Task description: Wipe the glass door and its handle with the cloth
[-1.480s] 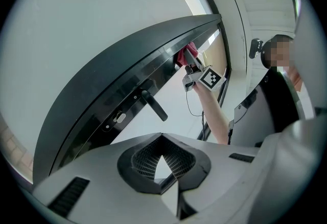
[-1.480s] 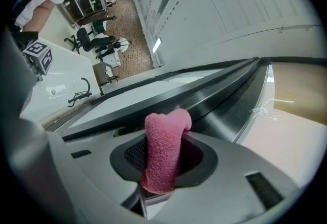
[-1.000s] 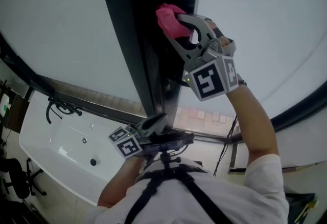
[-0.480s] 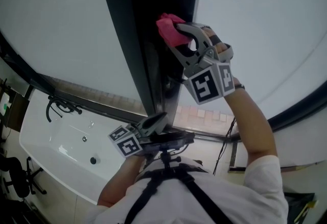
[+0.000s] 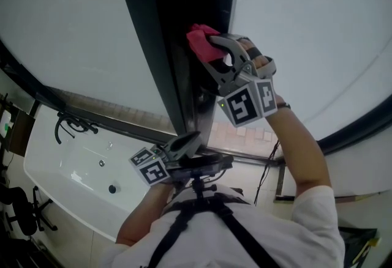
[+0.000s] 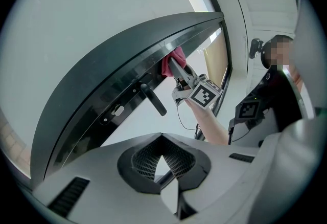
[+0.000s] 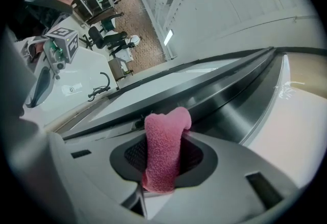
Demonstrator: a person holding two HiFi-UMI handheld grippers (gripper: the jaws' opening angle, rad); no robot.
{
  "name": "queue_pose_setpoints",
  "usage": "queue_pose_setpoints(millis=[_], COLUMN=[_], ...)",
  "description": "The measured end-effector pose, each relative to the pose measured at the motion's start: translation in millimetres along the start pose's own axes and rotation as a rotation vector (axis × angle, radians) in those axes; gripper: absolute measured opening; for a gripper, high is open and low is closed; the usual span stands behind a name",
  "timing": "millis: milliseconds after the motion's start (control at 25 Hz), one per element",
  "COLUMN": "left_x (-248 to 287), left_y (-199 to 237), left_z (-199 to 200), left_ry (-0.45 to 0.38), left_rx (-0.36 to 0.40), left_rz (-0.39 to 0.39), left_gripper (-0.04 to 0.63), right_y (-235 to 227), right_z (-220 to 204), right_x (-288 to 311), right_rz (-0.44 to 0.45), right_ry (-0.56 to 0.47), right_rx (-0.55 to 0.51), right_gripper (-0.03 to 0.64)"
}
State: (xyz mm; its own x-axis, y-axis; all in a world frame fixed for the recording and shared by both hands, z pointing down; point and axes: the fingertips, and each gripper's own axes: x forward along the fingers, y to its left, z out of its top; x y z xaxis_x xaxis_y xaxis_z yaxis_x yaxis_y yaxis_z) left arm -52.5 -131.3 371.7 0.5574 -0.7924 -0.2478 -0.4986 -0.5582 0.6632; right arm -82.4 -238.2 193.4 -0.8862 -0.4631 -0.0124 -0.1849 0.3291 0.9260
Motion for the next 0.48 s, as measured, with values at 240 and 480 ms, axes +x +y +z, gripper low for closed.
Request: queue_pose_setpoints(millis=[240,480], left_x=[-1.1,-1.8], left_y=[-0.3,-1.3], left_z=[-2.6,-4.7], left_ry=[0.008,0.016], left_rx=[-0.004,-0.007], left_rz=[0.004,0.002], left_gripper=[-0.008,-0.008], right_y=[15.4,29.5], right_z=[-7.1,-12.1], right_x=[-2.0,-3.1], right_rz=[0.031,0.057], right_ry=[0.016,0.030], right_rx=[0.009,0.008], right_gripper=[0.101,0.101])
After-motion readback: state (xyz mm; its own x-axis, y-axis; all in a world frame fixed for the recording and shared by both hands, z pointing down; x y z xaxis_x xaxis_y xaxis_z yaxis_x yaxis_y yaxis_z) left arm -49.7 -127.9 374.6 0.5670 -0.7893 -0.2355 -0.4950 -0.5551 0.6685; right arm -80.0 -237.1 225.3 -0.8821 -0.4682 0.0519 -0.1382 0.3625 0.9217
